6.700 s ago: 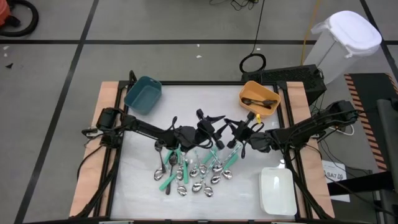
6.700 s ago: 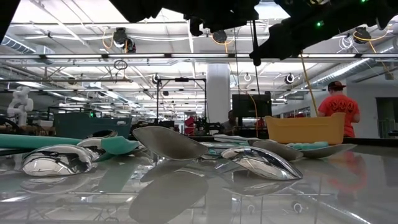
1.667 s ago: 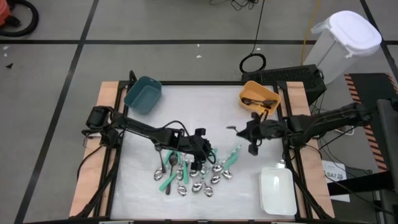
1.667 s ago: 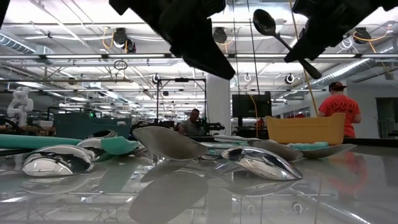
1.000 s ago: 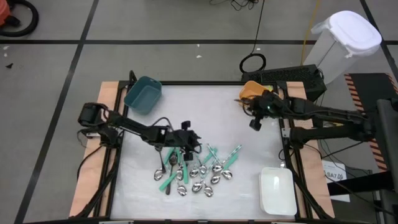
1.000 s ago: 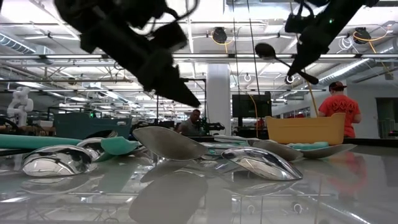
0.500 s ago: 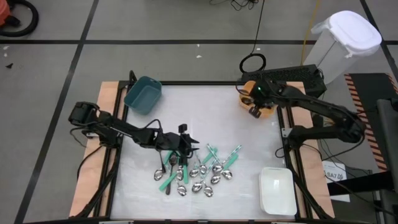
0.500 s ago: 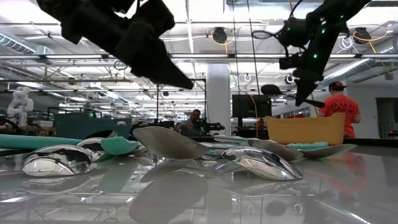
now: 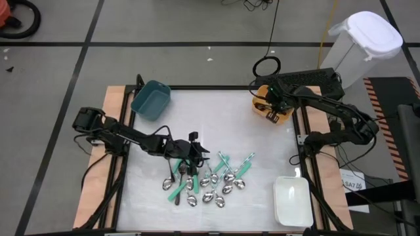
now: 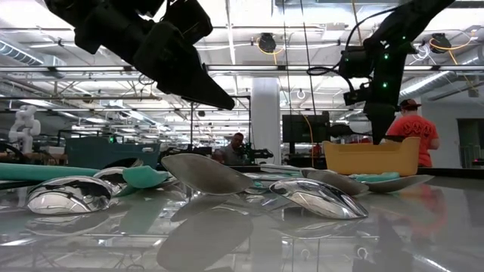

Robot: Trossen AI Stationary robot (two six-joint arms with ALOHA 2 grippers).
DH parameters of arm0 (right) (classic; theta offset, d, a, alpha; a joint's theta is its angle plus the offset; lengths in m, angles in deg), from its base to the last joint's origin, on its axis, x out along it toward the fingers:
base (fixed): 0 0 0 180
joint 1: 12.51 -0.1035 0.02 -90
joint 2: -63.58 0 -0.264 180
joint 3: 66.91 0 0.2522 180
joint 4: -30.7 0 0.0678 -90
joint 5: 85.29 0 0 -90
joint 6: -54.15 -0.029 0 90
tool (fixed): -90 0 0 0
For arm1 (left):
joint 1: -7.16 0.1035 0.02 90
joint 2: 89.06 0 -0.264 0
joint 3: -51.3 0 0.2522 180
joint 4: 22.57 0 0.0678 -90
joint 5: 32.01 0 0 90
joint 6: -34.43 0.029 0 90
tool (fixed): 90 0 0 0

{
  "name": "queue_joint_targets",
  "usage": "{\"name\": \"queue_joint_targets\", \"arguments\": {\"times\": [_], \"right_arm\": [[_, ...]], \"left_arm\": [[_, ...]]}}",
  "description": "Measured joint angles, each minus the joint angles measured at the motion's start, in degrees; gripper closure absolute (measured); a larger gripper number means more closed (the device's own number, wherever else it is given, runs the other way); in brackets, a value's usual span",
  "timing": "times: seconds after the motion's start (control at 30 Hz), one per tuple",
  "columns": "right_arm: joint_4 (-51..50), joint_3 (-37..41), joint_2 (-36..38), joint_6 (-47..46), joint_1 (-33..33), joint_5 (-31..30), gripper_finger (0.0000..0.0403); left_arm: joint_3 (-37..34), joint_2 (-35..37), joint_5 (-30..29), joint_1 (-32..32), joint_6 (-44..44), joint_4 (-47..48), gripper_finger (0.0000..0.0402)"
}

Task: Sort silverware by color (type)
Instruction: Put the black spoon into the yellow bin

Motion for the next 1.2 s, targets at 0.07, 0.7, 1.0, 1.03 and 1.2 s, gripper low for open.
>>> {"name": "queue_joint_targets", "arguments": {"times": [0.07, 0.7, 1.0, 1.03, 1.2], "right_arm": [[0.0, 0.0, -0.5, 0.1, 0.7, 0.0, 0.0400], [-0.2, 0.0, -4.0, -2.2, 2.8, -3.1, 0.0327], [-2.2, 0.0, 3.7, -8.2, -1.9, -2.7, 0.0252], [-2.3, 0.0, 5.5, -9.1, -3.2, -2.6, 0.0249], [-2.7, 0.0, 15.6, -15.3, -11.7, -2.6, 0.0246]], "left_arm": [[0.0, 0.0, 0.1, 0.0, 0.0, 0.0, 0.0270], [0.0, 0.0, 0.0, 0.0, 0.4, -3.5, 0.0270], [0.0, 0.0, 0.0, 0.0, 0.1, -3.5, 0.0270], [0.0, 0.0, 0.0, 0.0, 0.1, -3.5, 0.0270], [0.0, 0.0, 0.0, 0.0, 0.1, -3.4, 0.0270]]}}
